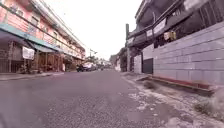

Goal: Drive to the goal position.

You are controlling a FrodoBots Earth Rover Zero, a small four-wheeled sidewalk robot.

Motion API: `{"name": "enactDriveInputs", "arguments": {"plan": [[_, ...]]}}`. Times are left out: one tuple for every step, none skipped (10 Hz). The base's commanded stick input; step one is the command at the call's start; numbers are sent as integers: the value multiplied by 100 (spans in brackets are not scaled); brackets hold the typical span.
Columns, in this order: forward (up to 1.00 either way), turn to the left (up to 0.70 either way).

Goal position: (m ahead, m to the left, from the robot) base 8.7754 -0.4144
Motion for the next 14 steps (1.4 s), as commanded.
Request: {"name": "enactDriveInputs", "arguments": {"plan": [[85,0],[100,0],[100,0],[100,0],[100,3],[100,3],[100,3],[100,2],[100,0],[100,0],[100,2],[100,0],[100,0],[100,0]]}}
